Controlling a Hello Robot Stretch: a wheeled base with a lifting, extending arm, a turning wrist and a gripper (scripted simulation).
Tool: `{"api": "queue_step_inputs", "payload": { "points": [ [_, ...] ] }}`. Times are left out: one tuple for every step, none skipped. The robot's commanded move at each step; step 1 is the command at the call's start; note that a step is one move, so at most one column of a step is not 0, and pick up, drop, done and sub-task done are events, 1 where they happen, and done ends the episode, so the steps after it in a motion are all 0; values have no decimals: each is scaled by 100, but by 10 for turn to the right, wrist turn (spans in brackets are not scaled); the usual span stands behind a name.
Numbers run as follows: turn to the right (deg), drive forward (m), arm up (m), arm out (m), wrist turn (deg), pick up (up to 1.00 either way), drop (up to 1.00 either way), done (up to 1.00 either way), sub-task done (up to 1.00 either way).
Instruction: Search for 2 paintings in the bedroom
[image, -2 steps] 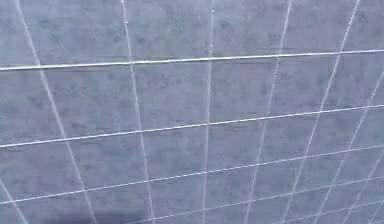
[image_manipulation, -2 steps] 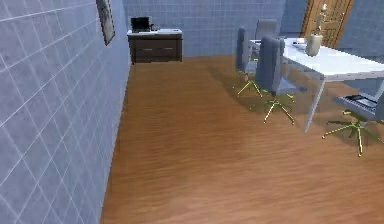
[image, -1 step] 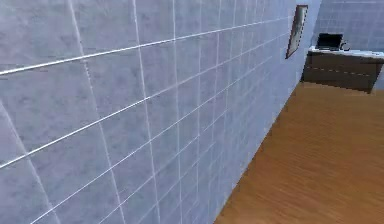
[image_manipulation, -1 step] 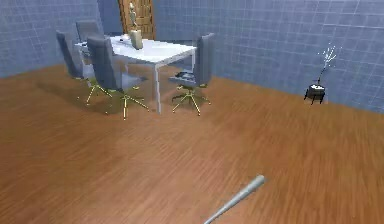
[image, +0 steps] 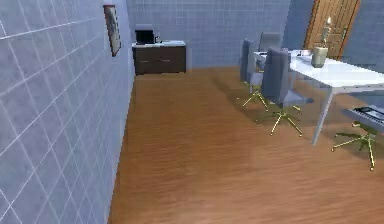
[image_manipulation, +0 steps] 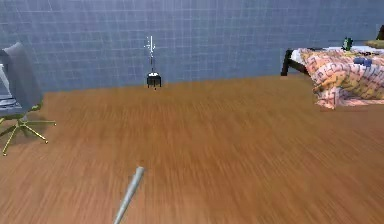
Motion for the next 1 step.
{"api": "queue_step_inputs", "payload": {
  "points": [
    [390,0,0,0,0,0,0,0,0]
  ]
}}
